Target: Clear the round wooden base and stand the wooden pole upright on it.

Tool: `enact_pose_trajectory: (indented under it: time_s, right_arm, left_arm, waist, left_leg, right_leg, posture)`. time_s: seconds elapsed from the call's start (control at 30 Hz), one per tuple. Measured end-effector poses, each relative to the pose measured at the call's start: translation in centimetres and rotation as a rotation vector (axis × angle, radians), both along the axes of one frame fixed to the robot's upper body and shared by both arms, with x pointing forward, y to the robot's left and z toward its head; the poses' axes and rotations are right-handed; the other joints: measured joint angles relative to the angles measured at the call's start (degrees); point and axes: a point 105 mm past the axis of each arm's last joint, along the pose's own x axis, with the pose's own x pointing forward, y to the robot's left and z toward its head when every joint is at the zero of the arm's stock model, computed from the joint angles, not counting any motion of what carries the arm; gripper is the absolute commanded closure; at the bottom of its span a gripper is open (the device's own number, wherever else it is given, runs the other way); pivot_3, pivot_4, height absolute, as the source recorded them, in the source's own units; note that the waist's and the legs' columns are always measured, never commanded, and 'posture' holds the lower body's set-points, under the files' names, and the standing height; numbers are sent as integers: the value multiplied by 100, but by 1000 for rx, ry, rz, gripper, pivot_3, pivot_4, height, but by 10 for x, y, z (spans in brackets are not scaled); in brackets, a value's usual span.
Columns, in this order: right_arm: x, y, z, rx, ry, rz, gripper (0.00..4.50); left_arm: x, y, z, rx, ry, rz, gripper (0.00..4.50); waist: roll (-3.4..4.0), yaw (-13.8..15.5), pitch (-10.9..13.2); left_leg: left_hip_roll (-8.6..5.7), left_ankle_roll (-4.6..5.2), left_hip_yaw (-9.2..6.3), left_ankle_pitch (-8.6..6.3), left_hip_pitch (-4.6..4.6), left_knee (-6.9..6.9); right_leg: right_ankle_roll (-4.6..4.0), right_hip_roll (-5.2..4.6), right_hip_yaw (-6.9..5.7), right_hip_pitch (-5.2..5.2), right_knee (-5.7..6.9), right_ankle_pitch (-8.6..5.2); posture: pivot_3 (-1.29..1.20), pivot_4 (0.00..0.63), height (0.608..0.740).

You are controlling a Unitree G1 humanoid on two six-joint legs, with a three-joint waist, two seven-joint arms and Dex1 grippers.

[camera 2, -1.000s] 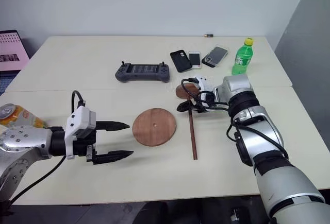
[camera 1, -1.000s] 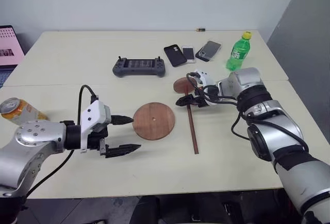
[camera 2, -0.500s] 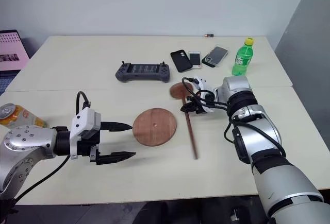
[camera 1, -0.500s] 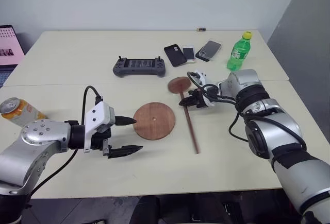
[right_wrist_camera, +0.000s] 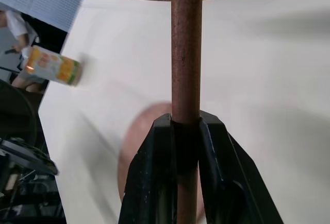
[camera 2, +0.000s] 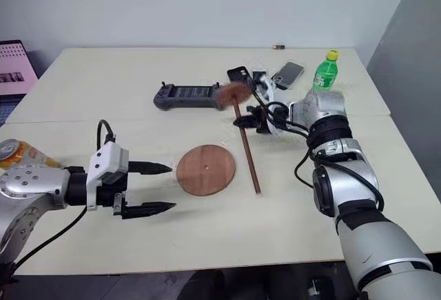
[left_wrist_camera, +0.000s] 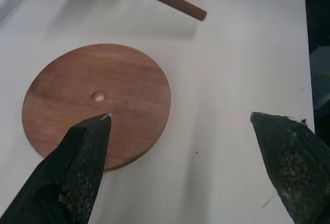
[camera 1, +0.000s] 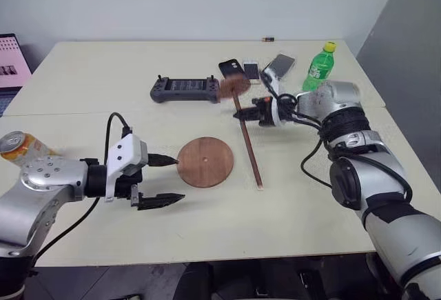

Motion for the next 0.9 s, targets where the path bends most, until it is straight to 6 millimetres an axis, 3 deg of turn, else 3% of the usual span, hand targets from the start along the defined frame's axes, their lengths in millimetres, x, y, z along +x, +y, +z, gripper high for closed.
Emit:
enact_pose_trajectory:
  time_s: [0.07, 0.17, 0.37, 0.63, 0.9]
  right_arm:
    - [-17, 16, 26, 91, -291, 27, 4275]
    - [-33, 30, 42, 201, -478, 6, 4275]
    - [-62, 37, 63, 407, -736, -24, 4275]
    - [-93, 57, 29, 406, -876, 84, 4275]
    - [-100, 67, 6, 344, -887, 145, 4276]
  left_arm:
    - [-2, 15, 3, 0, -15, 75, 0]
    - [-7, 25, 4, -7, -33, 132, 0]
    - [-19, 39, -5, -31, -34, 234, 0]
    - [-21, 30, -7, -57, -121, 239, 0]
    - [-19, 19, -15, -70, -116, 203, 0]
  waist:
    - [-1, -8, 0]
    - [-1, -9, -1]
    - [-4, 10, -2]
    - [-13, 6, -8]
    - [-17, 7, -11]
  left_leg:
    - [2, 0, 0, 0, -4, -5]
    - [2, -1, -1, 0, -7, -1]
    - [-1, -1, -5, 1, -2, 3]
    - [0, -1, -6, 1, 15, 2]
    - [0, -1, -7, 1, 16, 4]
  right_leg:
    - [1, 0, 0, -6, -1, 0]
    - [2, 0, 0, -10, 2, 1]
    - [7, -2, 0, -4, 2, 4]
    - [4, -1, -1, 8, 6, 5]
    - [4, -1, -1, 10, 7, 6]
  posture:
    - [0, 150, 740]
    - [0, 150, 740]
    - [0, 150, 740]
    - [0, 150, 740]
    - [0, 150, 740]
